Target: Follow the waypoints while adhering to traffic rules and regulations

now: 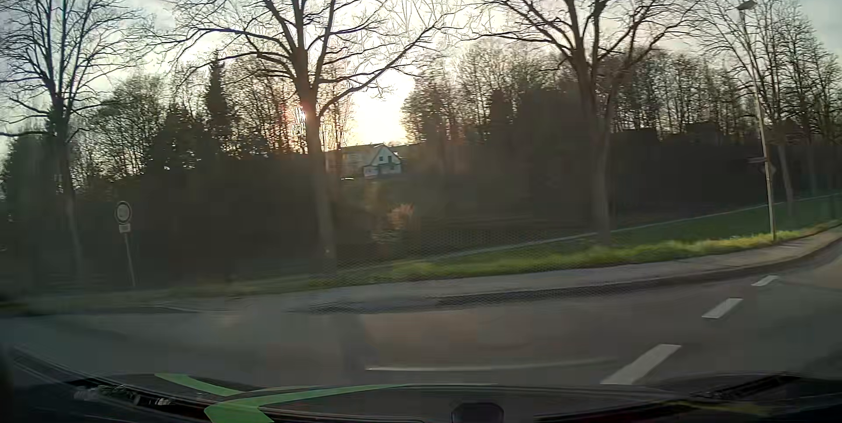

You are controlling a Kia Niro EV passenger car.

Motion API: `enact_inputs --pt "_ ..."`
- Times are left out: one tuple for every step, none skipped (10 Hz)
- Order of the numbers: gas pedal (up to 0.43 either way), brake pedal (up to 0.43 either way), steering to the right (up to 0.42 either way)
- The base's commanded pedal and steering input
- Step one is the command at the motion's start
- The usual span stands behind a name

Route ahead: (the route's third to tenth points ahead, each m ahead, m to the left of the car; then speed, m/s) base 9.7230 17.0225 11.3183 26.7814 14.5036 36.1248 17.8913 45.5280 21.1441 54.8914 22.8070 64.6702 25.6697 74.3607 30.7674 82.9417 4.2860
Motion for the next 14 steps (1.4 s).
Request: enact_inputs --pt "0.079 0.000 -0.536" --pt "0.079 0.000 -0.527" --pt "0.079 0.000 -0.514" --pt "0.079 0.000 -0.499" --pt "0.079 0.000 -0.488" --pt "0.079 0.000 -0.476" --pt "0.079 0.000 -0.455" --pt "0.079 0.000 -0.434" --pt "0.079 0.000 -0.405" --pt "0.079 0.000 -0.387" --pt "0.079 0.000 -0.384" --pt "0.079 0.000 -0.383" --pt "0.079 0.000 -0.376" --pt "0.079 0.000 -0.364"
